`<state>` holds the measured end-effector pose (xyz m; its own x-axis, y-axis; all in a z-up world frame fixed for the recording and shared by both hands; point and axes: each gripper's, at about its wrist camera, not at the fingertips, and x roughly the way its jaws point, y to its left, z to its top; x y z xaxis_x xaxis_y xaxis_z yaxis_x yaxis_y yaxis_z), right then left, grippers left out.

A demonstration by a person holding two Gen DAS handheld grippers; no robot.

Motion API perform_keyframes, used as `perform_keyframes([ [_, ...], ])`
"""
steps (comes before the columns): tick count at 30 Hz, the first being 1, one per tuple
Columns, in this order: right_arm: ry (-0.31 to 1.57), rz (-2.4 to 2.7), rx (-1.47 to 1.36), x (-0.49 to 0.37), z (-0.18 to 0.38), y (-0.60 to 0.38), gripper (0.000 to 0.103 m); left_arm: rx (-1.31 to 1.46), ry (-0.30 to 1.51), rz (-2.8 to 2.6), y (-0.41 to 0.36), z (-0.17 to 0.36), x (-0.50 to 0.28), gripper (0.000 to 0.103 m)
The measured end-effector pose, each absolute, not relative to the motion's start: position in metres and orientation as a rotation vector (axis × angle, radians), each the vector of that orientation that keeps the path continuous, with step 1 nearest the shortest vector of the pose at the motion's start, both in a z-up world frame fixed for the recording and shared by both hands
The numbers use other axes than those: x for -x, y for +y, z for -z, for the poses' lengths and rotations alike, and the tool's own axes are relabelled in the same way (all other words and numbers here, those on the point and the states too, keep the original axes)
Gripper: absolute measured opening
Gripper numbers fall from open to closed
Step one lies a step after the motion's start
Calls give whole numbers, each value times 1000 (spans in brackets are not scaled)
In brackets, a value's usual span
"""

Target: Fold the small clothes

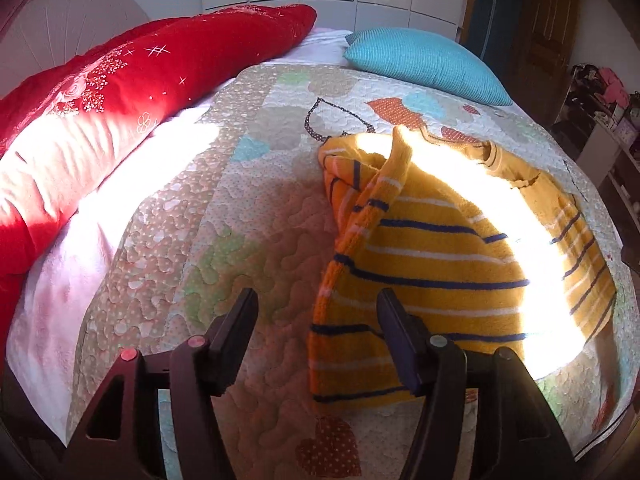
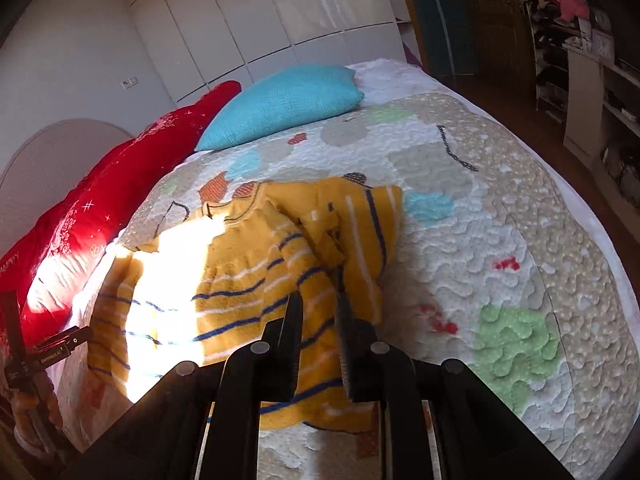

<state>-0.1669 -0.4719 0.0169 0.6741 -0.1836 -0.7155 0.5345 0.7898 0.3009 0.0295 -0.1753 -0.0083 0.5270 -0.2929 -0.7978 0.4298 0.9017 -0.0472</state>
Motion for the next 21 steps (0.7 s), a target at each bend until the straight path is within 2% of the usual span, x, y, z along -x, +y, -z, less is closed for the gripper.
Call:
perform_keyframes([
  [4,780,338,-502,110,-9,-463,18,-88,932,462,-182,14,-35,64],
  [9,886,344,-546,47,28,-493,18,-56,998,411,-181,38,-58,64],
  [12,930,383,-598,28,51,-516,17,38,1045,378,-163,50,-80,67],
  [13,922,386,-618,26,52,-521,17,81,1064,372,-156,54,-87,71],
  [16,926,403,-599,20,43,-518,18,170,1081,381,-140,56,-99,71],
  [17,925,408,-565,19,37,-513,21,180,1080,389,-137,55,-99,71],
  [19,906,389,-508,19,23,-498,32,187,1070,406,-135,52,-96,71],
  [21,893,337,-500,20,12,-486,49,181,1052,430,-136,48,-91,72],
])
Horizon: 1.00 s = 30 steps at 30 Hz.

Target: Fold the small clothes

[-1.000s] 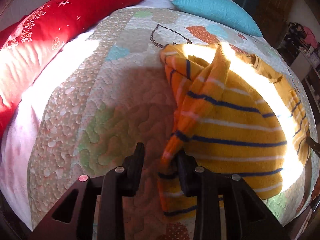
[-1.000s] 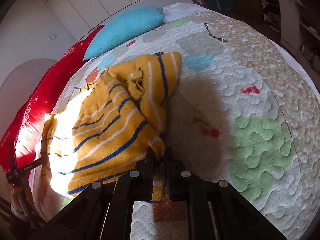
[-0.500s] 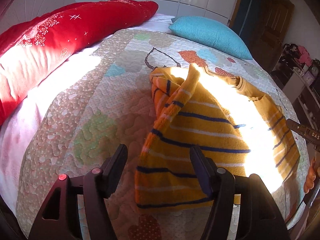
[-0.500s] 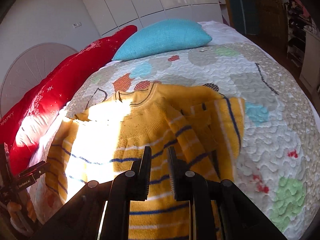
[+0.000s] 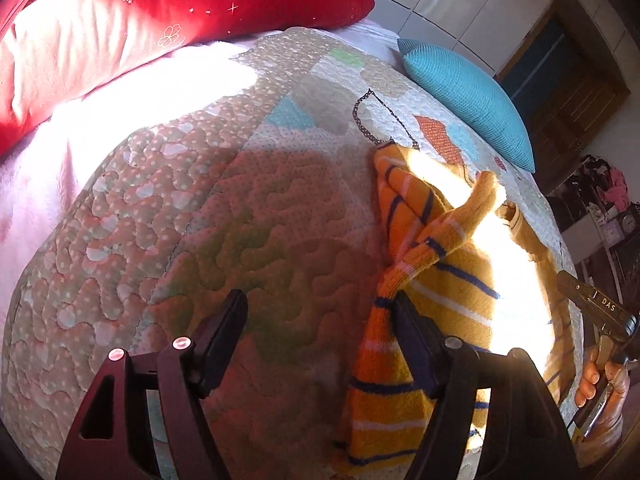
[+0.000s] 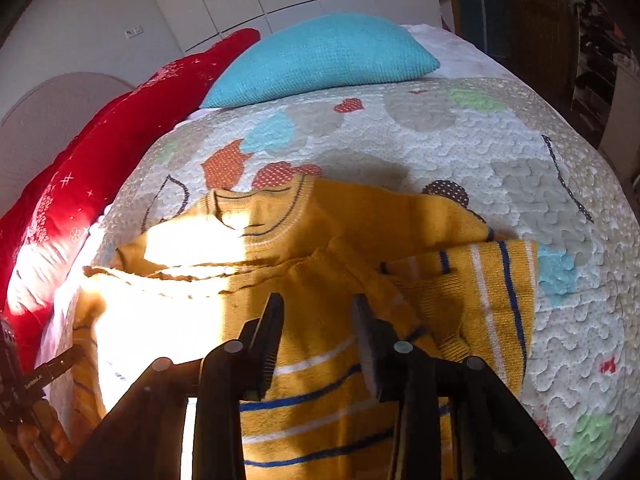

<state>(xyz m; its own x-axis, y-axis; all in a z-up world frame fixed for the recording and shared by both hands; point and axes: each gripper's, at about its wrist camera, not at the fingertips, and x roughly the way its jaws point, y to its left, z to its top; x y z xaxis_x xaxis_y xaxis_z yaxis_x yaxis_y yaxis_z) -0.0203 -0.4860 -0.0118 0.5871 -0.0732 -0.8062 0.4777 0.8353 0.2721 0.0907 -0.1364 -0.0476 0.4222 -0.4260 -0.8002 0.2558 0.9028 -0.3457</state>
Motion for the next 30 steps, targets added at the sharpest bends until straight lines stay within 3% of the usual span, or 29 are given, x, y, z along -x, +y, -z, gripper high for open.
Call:
perform_keyframes([
  [4,911,352,-445,27,5,-484,50,131,1006,483,-149,29,-91,72],
  [7,910,404,-450,39,7,-504,51,68,962,541,-168,15,-100,81],
  [9,907,420,-474,45,10,-518,53,-1,927,569,-188,11,-108,82],
  [15,933,386,-477,32,31,-531,54,-116,1019,647,-247,40,-141,83],
  [16,936,384,-461,27,34,-530,54,-118,1039,659,-253,46,-144,81],
  [17,934,378,-452,22,37,-530,54,-114,1055,676,-257,48,-146,61],
  [19,919,341,-456,14,39,-529,54,-106,1060,676,-259,47,-144,34],
  [20,913,315,-464,11,39,-528,53,-105,1044,667,-258,44,-141,28],
  [23,929,250,-457,0,45,-521,53,-111,1017,673,-253,35,-134,22],
  [25,952,241,-433,-4,50,-514,35,-113,1010,664,-251,33,-132,20],
  [26,951,241,-442,-4,49,-513,9,-115,1004,658,-250,31,-131,20],
  [30,861,240,-497,12,22,-511,7,-80,979,655,-247,16,-128,18],
])
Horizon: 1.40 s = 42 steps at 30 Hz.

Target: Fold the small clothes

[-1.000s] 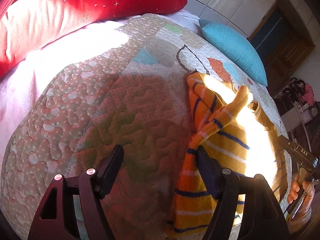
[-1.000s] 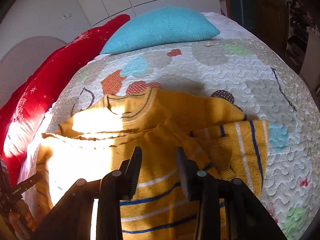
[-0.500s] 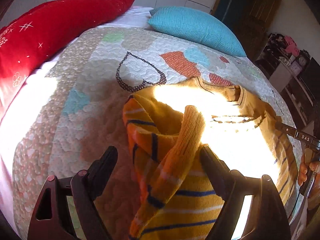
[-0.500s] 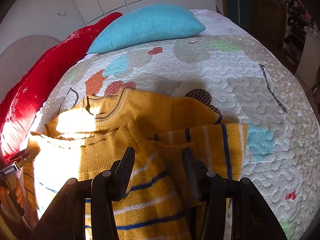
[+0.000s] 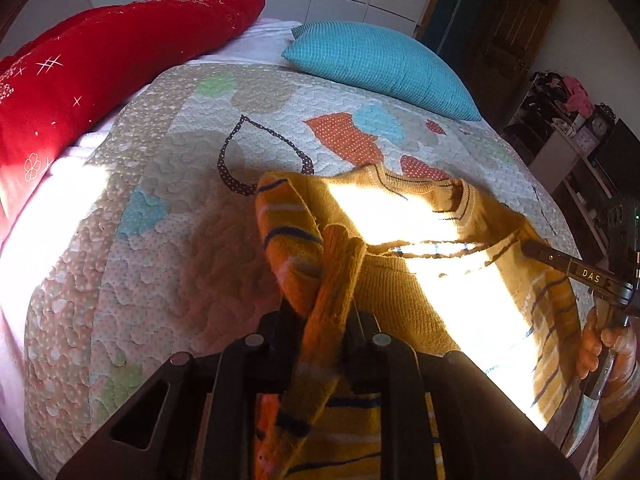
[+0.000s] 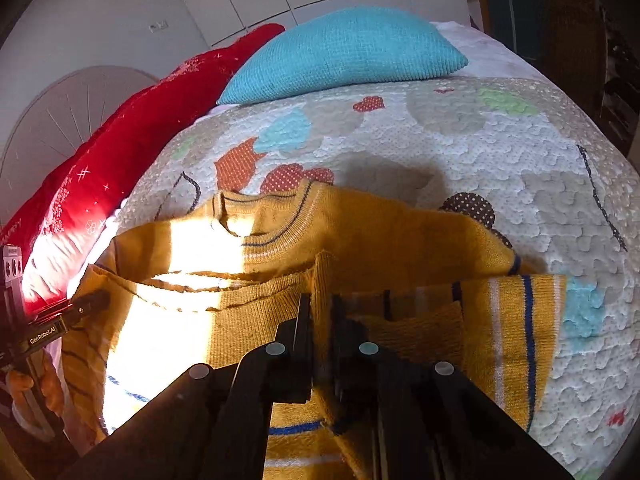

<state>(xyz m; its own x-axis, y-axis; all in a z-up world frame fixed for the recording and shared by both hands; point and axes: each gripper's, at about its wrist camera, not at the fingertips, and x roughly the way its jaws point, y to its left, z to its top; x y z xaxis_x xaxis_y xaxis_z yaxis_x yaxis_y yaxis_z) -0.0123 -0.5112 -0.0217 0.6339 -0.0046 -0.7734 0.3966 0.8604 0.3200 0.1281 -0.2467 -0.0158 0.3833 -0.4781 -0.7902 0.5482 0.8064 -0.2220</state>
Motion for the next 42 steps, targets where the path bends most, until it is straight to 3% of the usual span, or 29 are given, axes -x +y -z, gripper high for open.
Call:
perform_keyframes([
  [7,749,317,-442,-7,-32,-528,6,-42,955,628,-279,-13,-174,18],
  [15,850,426,-517,-44,33,-567,7,-148,1024,557,-325,36,-219,21],
  [18,854,419,-587,-40,54,-576,9,-160,1011,533,-322,43,-223,44],
  [19,851,409,-607,-38,56,-579,9,-170,1010,509,-320,44,-225,63],
  [20,850,400,-624,-36,56,-581,11,-167,1013,493,-315,43,-227,71],
  [22,848,398,-652,-30,49,-584,21,-100,1052,520,-302,38,-232,71],
  [24,819,412,-645,-18,31,-583,39,-12,1071,532,-282,25,-230,71],
  [28,780,428,-574,21,-13,-573,48,-12,1021,536,-249,-9,-201,73],
  [30,794,424,-542,45,-24,-562,56,-34,997,522,-231,-19,-180,77],
  [32,810,395,-535,70,-25,-548,57,-31,987,518,-212,-22,-158,83],
  [36,854,362,-565,107,2,-523,57,3,1034,504,-181,-9,-126,83],
  [37,875,363,-567,112,13,-517,51,11,1047,494,-176,-3,-120,83],
  [38,895,351,-578,115,24,-512,20,21,1059,487,-172,2,-114,83],
  [39,915,357,-581,117,35,-509,13,32,1071,483,-168,6,-107,83],
  [42,884,448,-606,131,49,-520,11,52,1084,458,-160,14,-93,83],
])
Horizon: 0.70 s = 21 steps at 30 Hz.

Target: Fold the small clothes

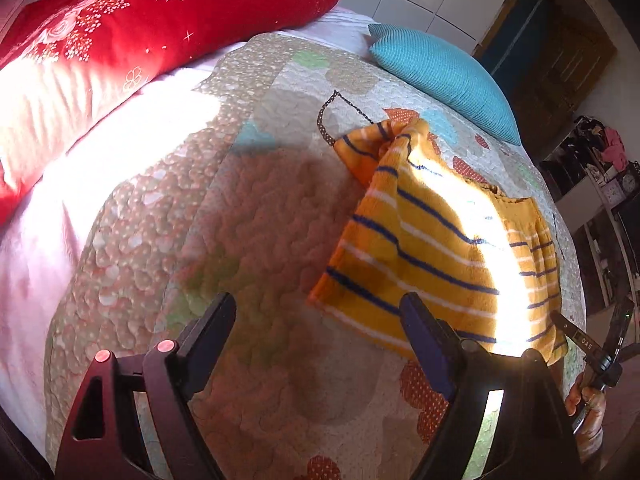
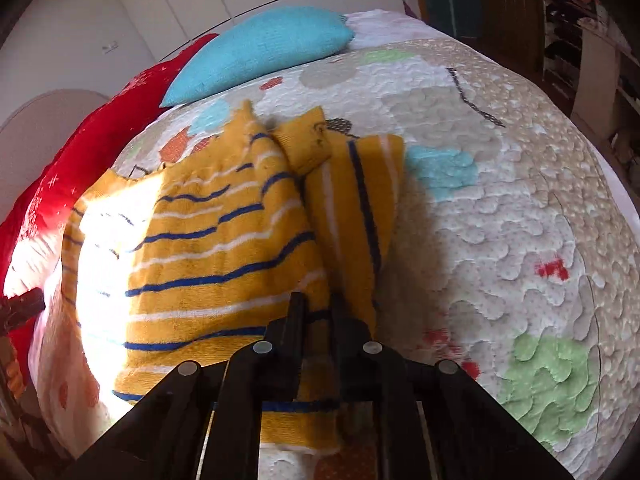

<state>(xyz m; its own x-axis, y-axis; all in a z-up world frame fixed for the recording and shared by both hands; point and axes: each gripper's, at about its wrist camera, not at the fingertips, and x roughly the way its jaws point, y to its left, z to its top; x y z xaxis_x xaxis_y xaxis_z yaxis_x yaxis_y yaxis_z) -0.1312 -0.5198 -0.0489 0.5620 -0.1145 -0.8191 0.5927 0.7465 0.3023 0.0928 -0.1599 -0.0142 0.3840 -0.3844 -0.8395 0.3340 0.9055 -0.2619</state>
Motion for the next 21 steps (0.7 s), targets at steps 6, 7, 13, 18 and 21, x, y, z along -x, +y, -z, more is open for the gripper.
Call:
perform_keyframes([
  [6,842,462,-573,136,10,-505,19,24,1048,427,-165,27,-85,83],
  [7,832,445,-559,134,1,-498,20,22,1044,420,-166,30,-86,83],
  [13,846,298,-497,95,-25,-440,29,29,1036,347,-167,62,-85,83],
  [18,923,168,-367,19,-12,-367,29,46,990,343,-150,62,-77,83],
  [21,954,133,-313,-36,2,-334,29,81,966,344,-129,61,-75,83],
])
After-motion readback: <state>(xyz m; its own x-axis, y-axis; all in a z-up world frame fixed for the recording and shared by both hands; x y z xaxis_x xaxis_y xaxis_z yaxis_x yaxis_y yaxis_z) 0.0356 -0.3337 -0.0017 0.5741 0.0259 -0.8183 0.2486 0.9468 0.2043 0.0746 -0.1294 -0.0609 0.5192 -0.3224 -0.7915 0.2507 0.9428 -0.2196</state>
